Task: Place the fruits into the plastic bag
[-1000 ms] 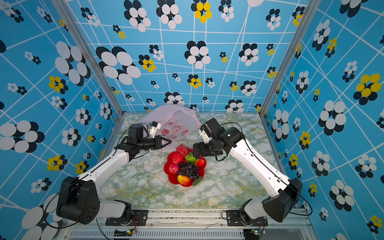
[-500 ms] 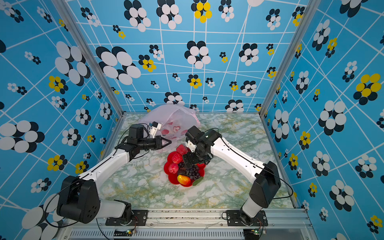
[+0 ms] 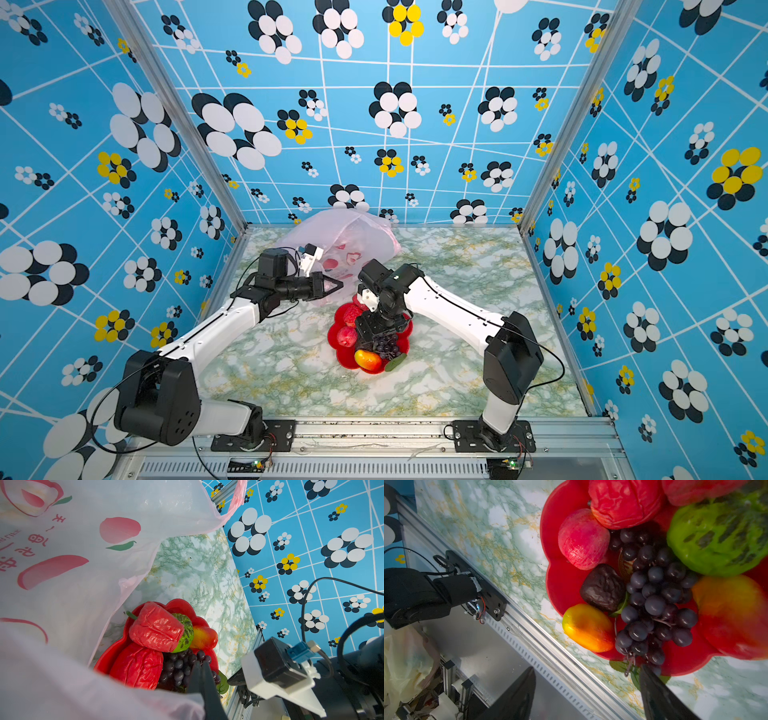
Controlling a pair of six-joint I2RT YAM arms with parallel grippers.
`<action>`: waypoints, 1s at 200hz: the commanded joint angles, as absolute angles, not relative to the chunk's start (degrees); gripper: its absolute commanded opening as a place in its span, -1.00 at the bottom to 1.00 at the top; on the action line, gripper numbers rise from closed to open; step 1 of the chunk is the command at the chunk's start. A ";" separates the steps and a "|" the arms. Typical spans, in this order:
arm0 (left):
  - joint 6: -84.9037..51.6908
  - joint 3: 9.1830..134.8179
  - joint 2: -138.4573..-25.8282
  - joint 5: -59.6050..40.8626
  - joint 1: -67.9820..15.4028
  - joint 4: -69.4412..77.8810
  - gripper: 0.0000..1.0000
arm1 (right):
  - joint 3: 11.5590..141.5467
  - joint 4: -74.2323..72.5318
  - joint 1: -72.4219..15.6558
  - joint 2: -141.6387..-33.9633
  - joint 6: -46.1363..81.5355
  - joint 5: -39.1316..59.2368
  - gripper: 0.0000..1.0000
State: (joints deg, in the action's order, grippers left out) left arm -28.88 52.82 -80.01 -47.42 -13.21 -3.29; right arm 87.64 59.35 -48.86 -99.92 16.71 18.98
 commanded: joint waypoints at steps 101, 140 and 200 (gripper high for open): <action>-27.73 53.15 -80.42 -48.45 -13.58 -4.13 -1.00 | 85.91 61.29 -52.38 -104.92 9.69 24.33 0.41; -27.77 53.17 -80.51 -48.43 -13.61 -4.20 -1.00 | 86.32 62.32 -52.59 -106.71 8.80 23.76 0.39; -27.86 53.06 -80.77 -48.43 -13.58 -4.05 -1.00 | 85.70 62.37 -52.82 -107.04 8.13 22.55 0.39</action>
